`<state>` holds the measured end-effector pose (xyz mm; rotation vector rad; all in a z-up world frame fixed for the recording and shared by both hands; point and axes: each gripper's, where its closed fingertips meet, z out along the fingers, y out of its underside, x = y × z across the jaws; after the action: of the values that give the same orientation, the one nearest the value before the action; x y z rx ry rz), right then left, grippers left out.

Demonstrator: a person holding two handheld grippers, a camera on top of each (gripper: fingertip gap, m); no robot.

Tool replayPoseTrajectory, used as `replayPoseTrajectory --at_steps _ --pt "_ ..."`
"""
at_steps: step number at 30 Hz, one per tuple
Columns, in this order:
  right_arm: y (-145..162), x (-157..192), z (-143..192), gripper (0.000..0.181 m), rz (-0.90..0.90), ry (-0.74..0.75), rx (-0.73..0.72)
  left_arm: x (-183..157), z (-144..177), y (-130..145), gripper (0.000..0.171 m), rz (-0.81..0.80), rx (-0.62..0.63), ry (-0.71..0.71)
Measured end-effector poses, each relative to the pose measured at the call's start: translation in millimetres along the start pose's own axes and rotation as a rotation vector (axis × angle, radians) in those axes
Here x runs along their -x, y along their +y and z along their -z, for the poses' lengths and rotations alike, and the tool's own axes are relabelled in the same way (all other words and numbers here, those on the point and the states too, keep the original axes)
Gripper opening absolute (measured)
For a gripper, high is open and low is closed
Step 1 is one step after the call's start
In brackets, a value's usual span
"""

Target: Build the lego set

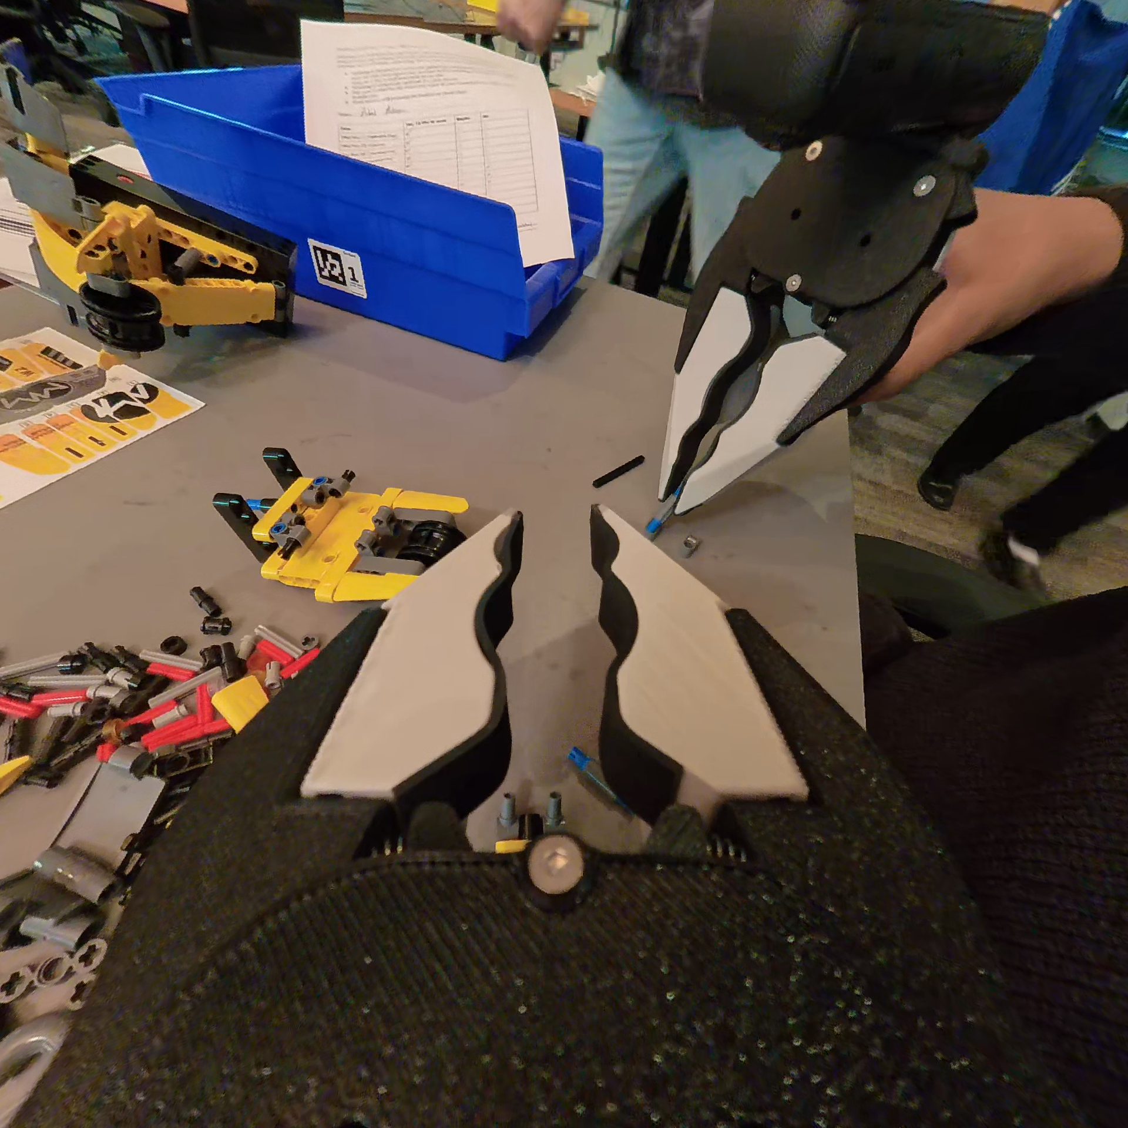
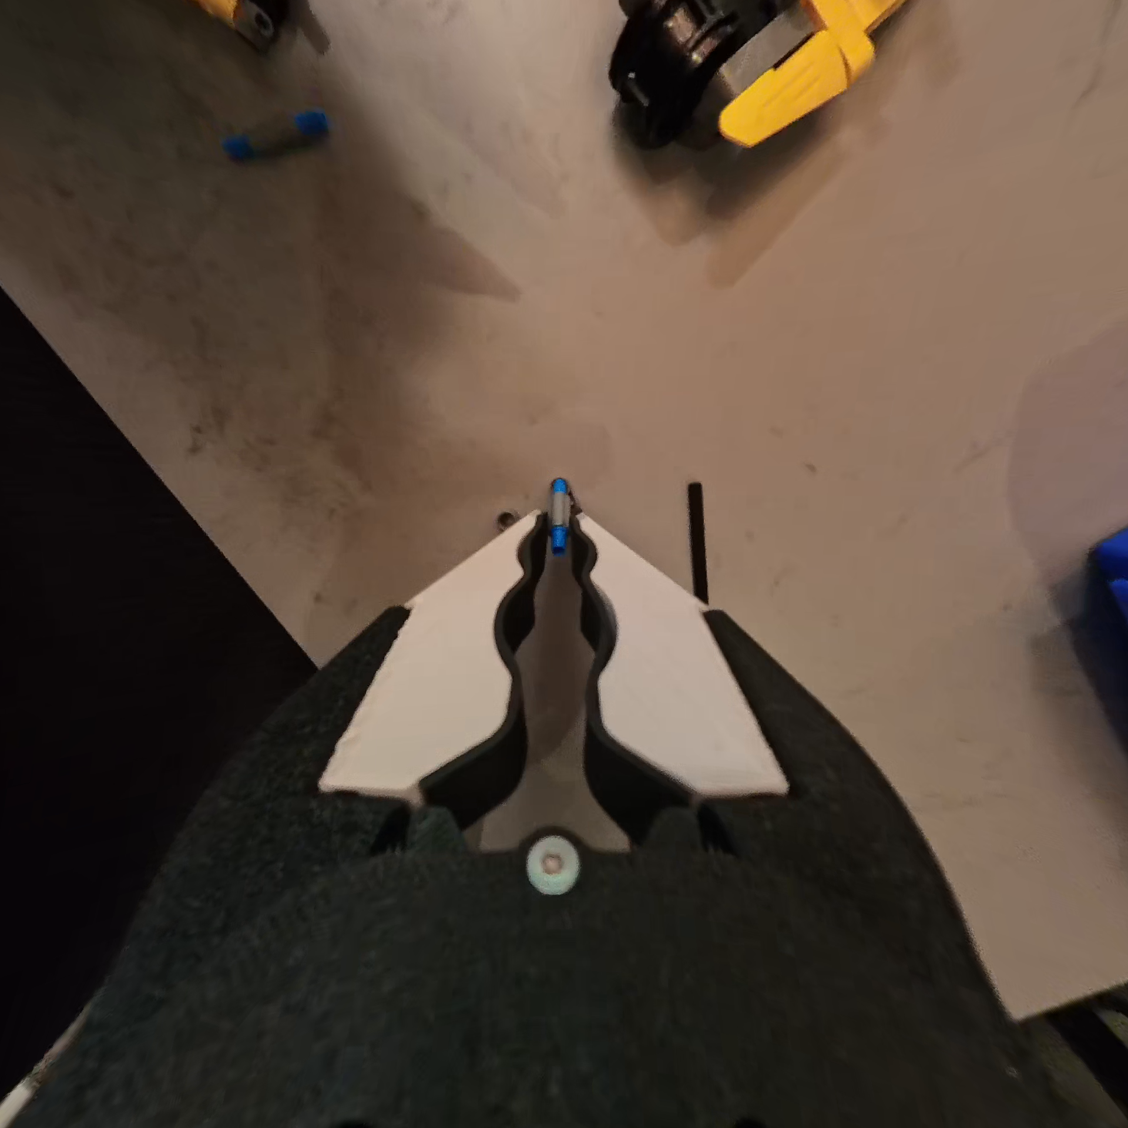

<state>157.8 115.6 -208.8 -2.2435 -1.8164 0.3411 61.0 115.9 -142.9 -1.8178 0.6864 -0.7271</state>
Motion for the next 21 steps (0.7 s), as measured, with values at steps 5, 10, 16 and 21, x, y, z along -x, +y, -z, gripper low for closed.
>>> replayPoseTrajectory --at_steps 5,10,16,21 --pt "-1.4 0.9 1.9 0.007 0.099 0.021 0.1 -0.4 -0.8 1.0 0.019 0.002 0.005 0.004" --pt "-3.1 -1.8 2.0 0.007 0.251 0.044 0.266 0.4 -1.6 2.9 0.019 -0.005 0.016 -0.006" --pt "-4.3 -3.0 1.2 0.007 0.326 0.021 0.402 1.8 -0.1 2.0 0.019 0.01 0.008 -0.006" --pt "-10.2 -2.7 2.3 0.007 0.323 -0.002 0.406 -0.8 0.0 2.4 0.02 0.013 0.008 0.009"
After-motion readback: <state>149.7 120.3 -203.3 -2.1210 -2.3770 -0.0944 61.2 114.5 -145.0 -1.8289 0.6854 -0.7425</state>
